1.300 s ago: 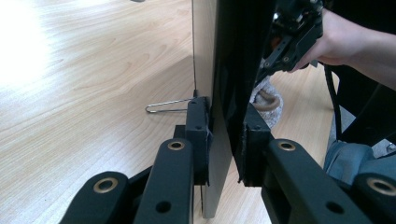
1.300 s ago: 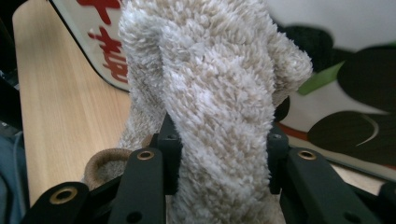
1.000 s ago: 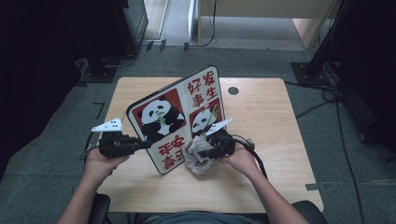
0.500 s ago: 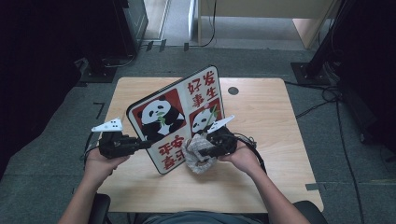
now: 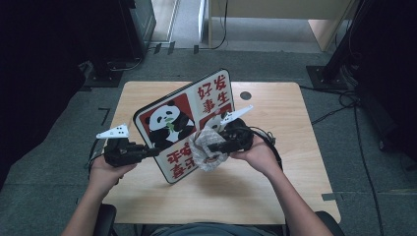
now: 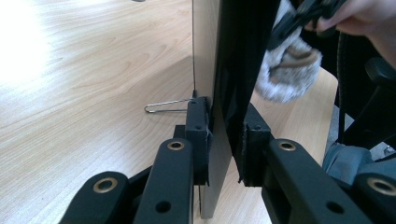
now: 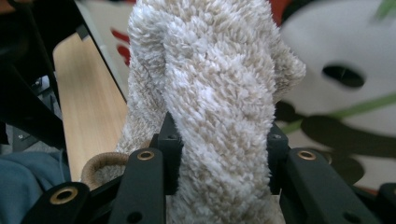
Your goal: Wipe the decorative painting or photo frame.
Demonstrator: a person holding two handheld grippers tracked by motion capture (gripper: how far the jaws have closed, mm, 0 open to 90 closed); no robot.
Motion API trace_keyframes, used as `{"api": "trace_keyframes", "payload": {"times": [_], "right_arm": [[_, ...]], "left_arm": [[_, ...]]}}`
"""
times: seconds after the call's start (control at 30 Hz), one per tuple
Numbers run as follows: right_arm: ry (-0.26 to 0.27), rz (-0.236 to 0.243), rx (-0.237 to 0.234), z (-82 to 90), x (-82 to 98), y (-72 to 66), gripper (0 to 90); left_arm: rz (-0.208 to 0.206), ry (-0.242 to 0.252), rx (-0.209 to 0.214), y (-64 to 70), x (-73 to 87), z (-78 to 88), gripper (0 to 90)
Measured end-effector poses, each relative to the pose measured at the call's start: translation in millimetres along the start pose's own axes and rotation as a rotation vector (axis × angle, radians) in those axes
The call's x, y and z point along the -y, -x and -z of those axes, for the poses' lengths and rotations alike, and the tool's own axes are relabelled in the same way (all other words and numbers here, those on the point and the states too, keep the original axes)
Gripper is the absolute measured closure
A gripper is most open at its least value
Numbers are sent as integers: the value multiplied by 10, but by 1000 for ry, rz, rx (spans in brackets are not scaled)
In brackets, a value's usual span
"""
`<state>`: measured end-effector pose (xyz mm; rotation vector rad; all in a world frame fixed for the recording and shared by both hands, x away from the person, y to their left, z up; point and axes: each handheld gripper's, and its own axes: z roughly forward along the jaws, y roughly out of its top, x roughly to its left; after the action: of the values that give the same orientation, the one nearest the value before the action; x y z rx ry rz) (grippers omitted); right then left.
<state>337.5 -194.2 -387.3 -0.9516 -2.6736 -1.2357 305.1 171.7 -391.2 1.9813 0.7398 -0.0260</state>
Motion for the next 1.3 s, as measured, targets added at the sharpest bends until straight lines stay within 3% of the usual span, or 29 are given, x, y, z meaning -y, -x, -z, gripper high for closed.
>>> {"api": "trace_keyframes", "payload": {"times": [0.43, 0.7, 0.9, 1.03, 1.17, 1.3], "right_arm": [[41, 45, 17, 346, -541, -112, 631], [69, 86, 18, 495, -940, -253, 629], [61, 103, 29, 519, -1124, -342, 629], [79, 143, 28, 548, -1311, -472, 629], [64, 151, 55, 501, -1364, -508, 628], [45, 146, 48, 414, -1317, -480, 627]], "left_arm": [[2, 0, 2, 1, 4, 1, 781], [0, 2, -1, 3, 2, 0, 782], [9, 4, 2, 1, 1, -1, 781], [11, 7, 2, -1, 3, -3, 781], [12, 8, 3, -3, 4, -3, 781], [10, 10, 2, -6, 6, -4, 780]]}}
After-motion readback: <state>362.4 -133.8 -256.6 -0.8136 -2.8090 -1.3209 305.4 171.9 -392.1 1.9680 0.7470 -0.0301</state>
